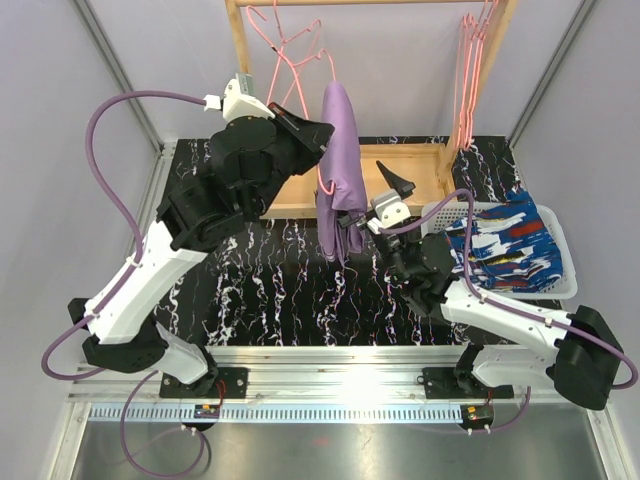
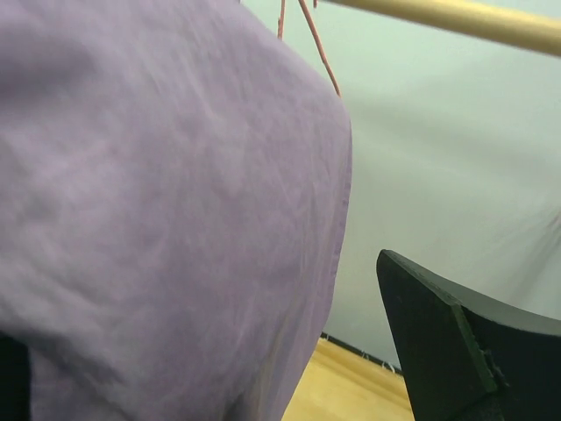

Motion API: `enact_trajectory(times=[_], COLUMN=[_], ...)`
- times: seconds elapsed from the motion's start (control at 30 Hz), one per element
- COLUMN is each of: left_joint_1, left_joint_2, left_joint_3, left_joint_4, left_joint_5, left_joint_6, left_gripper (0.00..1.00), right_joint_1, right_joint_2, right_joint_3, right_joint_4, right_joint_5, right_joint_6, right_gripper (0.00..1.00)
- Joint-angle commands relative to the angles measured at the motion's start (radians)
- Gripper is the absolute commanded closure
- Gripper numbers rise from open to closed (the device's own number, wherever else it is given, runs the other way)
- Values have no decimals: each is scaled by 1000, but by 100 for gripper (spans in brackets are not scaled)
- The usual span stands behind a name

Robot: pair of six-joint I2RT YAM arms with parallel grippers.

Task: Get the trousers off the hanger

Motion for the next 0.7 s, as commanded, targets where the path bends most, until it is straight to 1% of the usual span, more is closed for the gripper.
enact_trajectory(times=[0.0,0.1,0.13,0.2,0.47,0.53,0.63,0.67], left_joint_1=[2,2,4,2,4,4,4,4], left_joint_2=[-47,-11,29,60,128,135,140,138], left_joint_3=[30,77,109,172,197,215,213,209], left_joint_4=[145,122,100,56,30,17,11,13], left_joint_5=[-34,-20,-16,3,21,24,34,35], left_joint_6=[-7,53,60,80,129,143,148,149], left_gripper=[100,100,100,100,100,100,100,100], right_joint_1=[17,26,29,40,54,54,54,54], right_joint_2=[-9,-27,-30,-35,-44,-50,-52,-52], right_joint_3=[71,94,106,117,152,163,181,186], right_joint_4=[45,-3,-30,-55,-129,-150,-194,-210], right_joint_5=[-44,-73,-84,-90,-96,-93,-93,-93], right_joint_6=[-43,-48,-51,-72,-123,-132,-144,-149], right_gripper=[4,5,5,7,8,10,21,32])
